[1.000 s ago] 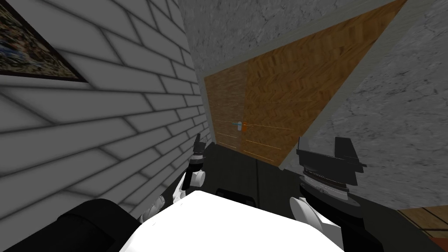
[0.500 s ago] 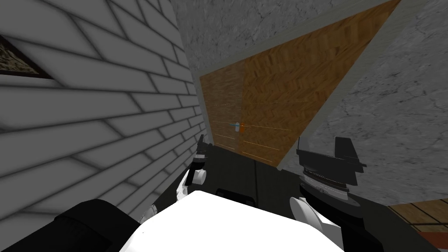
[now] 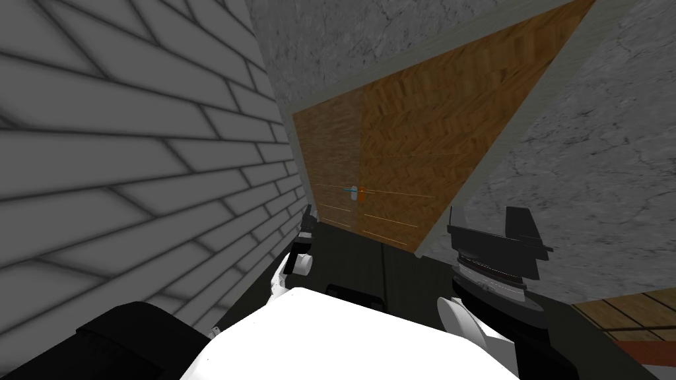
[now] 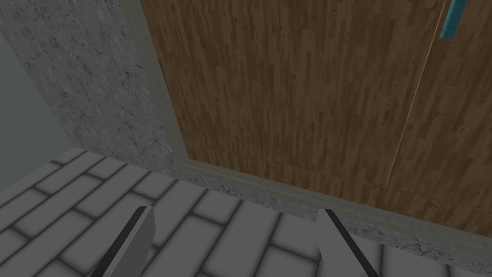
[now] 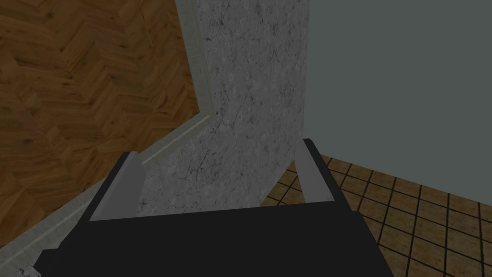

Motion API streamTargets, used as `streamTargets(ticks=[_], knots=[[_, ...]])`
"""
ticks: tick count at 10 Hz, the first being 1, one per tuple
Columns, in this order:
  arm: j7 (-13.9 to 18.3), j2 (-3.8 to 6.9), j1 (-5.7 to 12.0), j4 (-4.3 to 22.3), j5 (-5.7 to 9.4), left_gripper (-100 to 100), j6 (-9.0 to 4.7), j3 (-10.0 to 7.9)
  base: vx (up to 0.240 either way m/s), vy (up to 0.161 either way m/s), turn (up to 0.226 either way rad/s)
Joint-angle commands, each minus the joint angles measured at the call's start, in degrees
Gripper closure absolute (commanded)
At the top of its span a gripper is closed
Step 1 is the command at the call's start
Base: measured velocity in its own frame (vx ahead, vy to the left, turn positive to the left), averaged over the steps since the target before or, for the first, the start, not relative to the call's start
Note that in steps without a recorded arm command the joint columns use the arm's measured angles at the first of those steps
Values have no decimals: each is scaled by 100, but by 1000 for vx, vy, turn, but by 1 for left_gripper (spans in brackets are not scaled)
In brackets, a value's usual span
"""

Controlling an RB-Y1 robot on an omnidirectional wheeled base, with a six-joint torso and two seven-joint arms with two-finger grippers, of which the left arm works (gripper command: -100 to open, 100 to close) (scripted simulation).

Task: Pull the door open

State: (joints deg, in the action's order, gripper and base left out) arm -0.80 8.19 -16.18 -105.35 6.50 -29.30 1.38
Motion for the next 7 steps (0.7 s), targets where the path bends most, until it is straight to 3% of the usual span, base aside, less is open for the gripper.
streamTargets(ticks=[1, 7], knots=[[78, 71, 121, 237, 15, -100, 48, 8, 95, -35, -70], [341, 317, 569, 1096, 62, -100, 234, 52, 103, -34, -81]])
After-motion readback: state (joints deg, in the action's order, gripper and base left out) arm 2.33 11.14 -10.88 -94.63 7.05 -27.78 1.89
